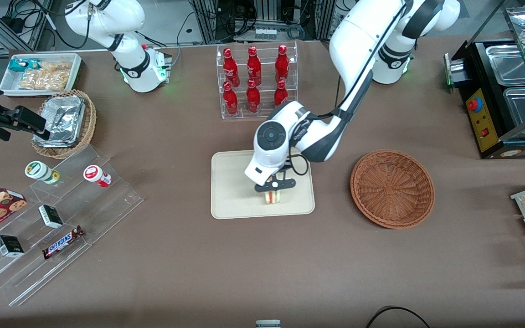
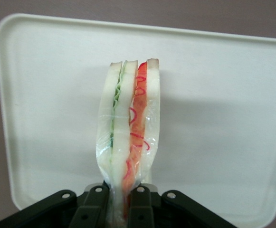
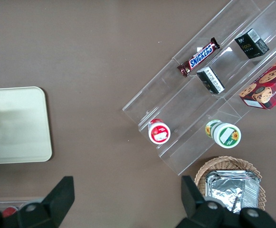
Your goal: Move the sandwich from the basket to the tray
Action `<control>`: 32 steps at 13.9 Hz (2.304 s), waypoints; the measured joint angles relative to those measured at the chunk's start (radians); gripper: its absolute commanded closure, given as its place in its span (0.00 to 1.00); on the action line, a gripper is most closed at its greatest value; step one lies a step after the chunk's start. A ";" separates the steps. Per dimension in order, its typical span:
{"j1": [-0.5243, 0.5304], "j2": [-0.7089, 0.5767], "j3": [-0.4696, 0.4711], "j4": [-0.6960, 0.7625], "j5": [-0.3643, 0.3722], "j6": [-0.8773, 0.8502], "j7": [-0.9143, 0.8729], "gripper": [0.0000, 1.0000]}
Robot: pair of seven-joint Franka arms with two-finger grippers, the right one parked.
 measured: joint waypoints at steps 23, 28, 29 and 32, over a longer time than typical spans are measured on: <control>0.021 -0.125 0.007 0.084 0.039 -0.218 0.007 0.00; 0.071 -0.207 0.076 0.066 0.089 -0.403 0.069 0.00; 0.099 -0.221 0.077 0.054 0.090 -0.410 0.083 0.00; 0.173 -0.261 0.077 -0.005 0.090 -0.410 0.165 0.00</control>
